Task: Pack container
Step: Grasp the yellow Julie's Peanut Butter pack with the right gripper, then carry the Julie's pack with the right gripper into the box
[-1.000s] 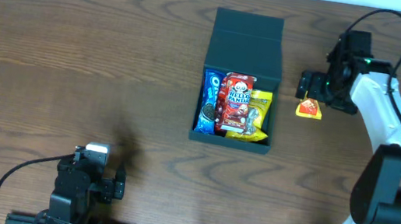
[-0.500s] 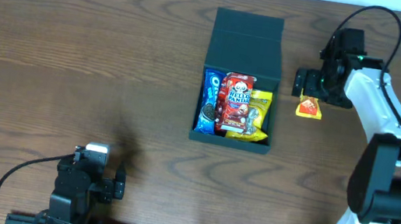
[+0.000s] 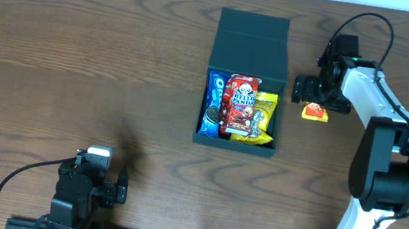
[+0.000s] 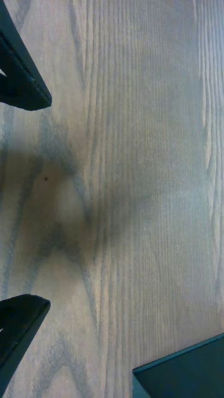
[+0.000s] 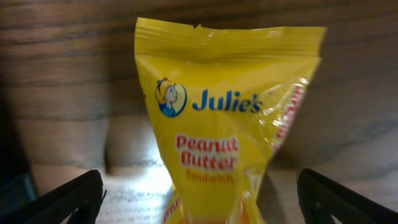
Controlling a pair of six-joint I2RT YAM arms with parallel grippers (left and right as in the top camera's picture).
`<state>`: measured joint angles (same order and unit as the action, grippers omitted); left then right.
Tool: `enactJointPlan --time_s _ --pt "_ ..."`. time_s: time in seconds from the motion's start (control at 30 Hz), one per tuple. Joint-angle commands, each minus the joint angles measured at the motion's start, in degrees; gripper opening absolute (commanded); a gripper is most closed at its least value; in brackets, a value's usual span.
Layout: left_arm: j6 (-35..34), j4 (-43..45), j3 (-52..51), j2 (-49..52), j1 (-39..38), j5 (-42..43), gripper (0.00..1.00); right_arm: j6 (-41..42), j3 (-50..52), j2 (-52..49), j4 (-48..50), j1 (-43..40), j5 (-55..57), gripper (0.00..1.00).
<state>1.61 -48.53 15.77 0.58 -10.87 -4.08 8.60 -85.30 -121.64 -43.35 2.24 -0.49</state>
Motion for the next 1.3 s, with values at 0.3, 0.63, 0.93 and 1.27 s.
enactJointPlan --time_s 0.3,0.63,0.93,1.27 --pt "0.59 -2.29 -2.82 -0.37 0.39 -0.79 0.95 -0.55 -1.11 -1.29 0.72 0.85 -0.57 0.52" --pt "0.59 -2.29 -2.82 -0.37 0.39 -0.79 0.95 -0.50 -1.11 -1.27 -0.37 1.29 -0.61 0.39" --pt "0.59 -2.29 -2.82 -0.37 0.39 -0.79 0.95 -0.50 -1.11 -1.27 -1.27 2.36 -0.61 0.33" --pt "0.59 -2.29 -2.82 -0.37 0.39 -0.79 0.95 3.82 -1.11 -1.25 -2.36 2.71 -0.61 0.18"
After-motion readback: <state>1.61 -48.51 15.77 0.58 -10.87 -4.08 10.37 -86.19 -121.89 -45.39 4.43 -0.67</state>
